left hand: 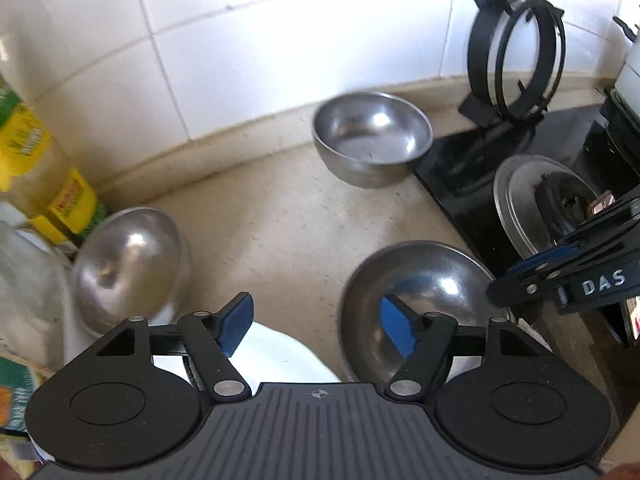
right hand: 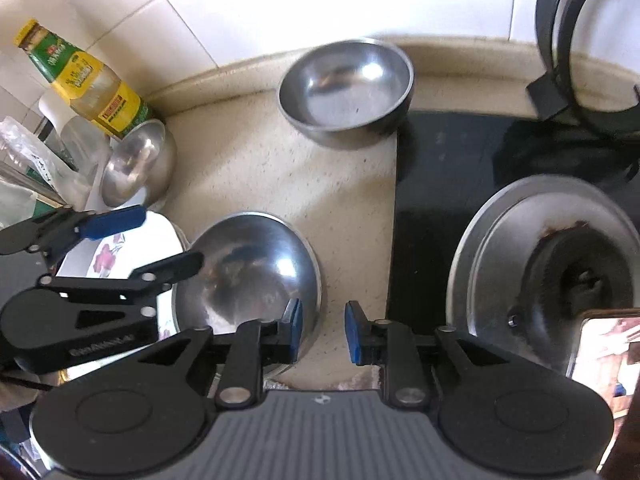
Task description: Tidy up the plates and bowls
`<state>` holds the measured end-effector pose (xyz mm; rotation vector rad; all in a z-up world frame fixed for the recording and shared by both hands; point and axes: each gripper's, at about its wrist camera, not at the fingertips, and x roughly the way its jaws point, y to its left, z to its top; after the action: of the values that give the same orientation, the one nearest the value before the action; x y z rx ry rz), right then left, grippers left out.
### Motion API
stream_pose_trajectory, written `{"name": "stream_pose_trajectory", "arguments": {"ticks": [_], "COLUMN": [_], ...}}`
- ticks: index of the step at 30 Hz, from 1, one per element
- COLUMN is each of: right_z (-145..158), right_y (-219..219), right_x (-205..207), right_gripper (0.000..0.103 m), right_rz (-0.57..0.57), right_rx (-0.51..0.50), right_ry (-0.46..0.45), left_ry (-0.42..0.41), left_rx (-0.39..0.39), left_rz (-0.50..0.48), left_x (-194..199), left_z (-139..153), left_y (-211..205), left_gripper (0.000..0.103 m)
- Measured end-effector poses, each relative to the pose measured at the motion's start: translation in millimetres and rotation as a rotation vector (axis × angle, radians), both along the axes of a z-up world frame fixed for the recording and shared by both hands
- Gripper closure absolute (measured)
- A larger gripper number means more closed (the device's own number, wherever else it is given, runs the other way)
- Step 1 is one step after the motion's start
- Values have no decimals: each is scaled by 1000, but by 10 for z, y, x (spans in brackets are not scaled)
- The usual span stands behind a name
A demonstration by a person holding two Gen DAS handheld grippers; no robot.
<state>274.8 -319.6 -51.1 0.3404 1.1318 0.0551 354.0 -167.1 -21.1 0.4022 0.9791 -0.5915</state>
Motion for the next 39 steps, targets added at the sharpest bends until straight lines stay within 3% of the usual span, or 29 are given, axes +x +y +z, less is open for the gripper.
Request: {"name": "stream_pose_trajectory", "arguments": {"ticks": [8, 16, 23, 30, 35, 39], "right_z": [236, 292, 304, 190, -24, -204], "right_y": [159, 470, 668, 867, 1083, 1306], "right_x": [-68, 166, 635, 1316, 1817, 2037], "right_gripper": [58, 54, 54, 54, 52, 51], "right_rz": [41, 146, 248, 319, 353, 401], "right_rx": [-29, -39, -26, -12, 35, 36], "right_ry": [-62, -88, -123, -136, -112, -75], "left_ry": [-78, -32, 29, 26, 57, 64], "left_rx": [19, 11, -33, -76, -67, -68], "left_rz": [68, 182, 367, 576, 641, 685], "left_x": [-74, 3, 247, 515, 647, 739], "left_z": [164, 140, 93, 91, -28, -91], "left_y": [184, 455, 692, 892, 964, 1049], "left_gripper": [21, 22, 23, 26, 39, 37]}}
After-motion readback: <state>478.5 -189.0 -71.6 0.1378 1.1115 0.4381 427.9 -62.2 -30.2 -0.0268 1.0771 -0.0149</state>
